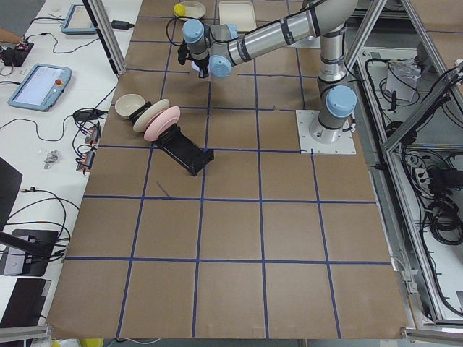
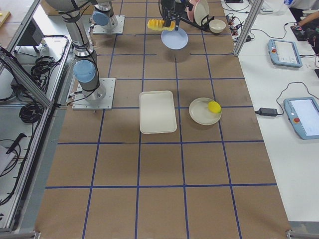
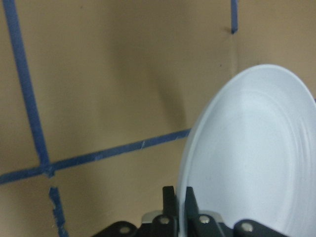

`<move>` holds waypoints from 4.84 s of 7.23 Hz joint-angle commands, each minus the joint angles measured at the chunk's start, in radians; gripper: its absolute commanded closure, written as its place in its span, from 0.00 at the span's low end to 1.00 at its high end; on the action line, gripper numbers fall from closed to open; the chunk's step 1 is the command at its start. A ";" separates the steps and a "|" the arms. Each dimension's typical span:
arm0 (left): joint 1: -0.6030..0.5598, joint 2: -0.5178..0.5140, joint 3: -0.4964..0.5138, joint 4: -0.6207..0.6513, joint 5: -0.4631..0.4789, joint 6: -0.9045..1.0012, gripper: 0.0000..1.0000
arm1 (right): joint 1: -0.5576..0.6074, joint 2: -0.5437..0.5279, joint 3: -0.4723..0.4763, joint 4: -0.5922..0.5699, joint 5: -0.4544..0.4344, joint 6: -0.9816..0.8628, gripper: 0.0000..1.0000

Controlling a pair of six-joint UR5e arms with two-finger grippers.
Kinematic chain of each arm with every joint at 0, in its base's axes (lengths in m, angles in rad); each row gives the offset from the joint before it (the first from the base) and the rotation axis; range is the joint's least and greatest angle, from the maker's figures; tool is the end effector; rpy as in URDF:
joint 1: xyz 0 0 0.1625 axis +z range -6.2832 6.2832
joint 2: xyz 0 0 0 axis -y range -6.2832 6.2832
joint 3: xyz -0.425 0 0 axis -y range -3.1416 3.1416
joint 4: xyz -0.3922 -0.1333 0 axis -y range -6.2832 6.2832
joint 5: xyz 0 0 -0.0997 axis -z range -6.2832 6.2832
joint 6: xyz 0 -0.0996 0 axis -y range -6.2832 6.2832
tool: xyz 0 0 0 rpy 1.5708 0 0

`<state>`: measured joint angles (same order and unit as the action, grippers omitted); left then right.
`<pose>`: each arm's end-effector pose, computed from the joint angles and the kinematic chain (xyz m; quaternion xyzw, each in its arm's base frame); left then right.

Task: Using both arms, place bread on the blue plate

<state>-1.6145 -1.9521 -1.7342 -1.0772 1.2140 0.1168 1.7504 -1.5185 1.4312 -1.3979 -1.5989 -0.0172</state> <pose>-0.1936 -0.5805 0.2555 -0.0743 -0.9810 -0.0186 0.1782 0.2184 -0.4723 0.5134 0.0987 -0.9941 -0.0415 0.0175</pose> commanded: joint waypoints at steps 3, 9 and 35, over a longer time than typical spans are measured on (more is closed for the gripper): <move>-0.036 -0.079 -0.028 0.174 -0.004 -0.046 0.30 | 0.000 0.001 0.000 0.000 0.001 -0.003 0.97; 0.019 0.188 0.057 -0.175 0.278 -0.039 0.00 | 0.151 0.148 0.079 -0.307 0.016 0.146 0.97; 0.054 0.291 0.271 -0.584 0.351 -0.080 0.00 | 0.004 -0.092 0.124 -0.232 -0.064 0.125 0.00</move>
<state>-1.5592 -1.6662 -1.4641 -1.6624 1.5909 0.0377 1.8257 -1.5240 1.5267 -1.7701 -1.6700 0.1158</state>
